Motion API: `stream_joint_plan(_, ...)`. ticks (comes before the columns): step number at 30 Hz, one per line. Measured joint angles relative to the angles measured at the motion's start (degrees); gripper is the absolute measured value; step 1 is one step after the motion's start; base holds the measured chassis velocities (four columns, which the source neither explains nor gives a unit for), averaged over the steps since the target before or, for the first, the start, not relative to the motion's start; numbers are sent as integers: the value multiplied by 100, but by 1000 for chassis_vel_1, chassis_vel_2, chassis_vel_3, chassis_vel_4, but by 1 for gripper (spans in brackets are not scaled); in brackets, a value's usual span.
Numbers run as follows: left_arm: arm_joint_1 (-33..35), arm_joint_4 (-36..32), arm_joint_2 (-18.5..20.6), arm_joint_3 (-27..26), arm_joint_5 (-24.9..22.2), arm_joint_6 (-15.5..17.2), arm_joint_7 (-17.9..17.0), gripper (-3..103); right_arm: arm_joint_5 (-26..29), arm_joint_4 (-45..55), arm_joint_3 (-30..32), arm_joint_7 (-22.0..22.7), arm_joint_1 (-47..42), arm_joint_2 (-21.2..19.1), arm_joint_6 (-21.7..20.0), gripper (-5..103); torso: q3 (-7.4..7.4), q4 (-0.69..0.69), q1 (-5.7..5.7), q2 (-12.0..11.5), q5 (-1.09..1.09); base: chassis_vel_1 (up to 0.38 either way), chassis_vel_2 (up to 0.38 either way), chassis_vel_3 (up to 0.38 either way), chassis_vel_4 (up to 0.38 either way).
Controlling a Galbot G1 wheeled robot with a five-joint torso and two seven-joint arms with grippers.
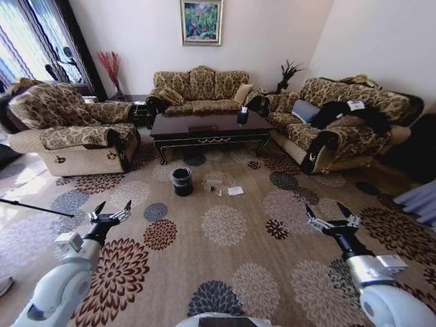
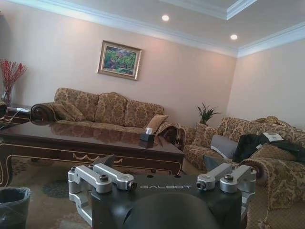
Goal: Move to the front of the table and pick up the trash from the floor, then place it into the trash bin.
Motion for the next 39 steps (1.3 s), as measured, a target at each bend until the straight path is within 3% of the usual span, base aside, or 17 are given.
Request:
stream_joint_plan(11, -44, -20, 182, -157, -216, 3, -28, 100, -125, 133, -126, -50, -35, 320, -1, 100, 0, -1, 0, 0, 1, 0, 0, 0, 0)
stream_joint_plan(19, -14, -161, -66, -186, -196, 65, 22, 100, -188, 147, -185, -74, 1, 372, 62, 100, -8, -1, -8, -21, 0, 0, 0, 0, 0)
stream_joint_plan(31, 8, -263, -243, -243, -169, 21, 323, 100, -305, 206, -360, -74, -10, 482, 103, 100, -195, -1, -163, -358, 1, 0, 0, 0, 0)
stream_joint_plan(39, -211, -100, -237, -123, 237, -41, 379, 100, -240, 210, -268, -73, -192, 308, 219, 100, -327, -1, -272, -600, 1, 0, 0, 0, 0)
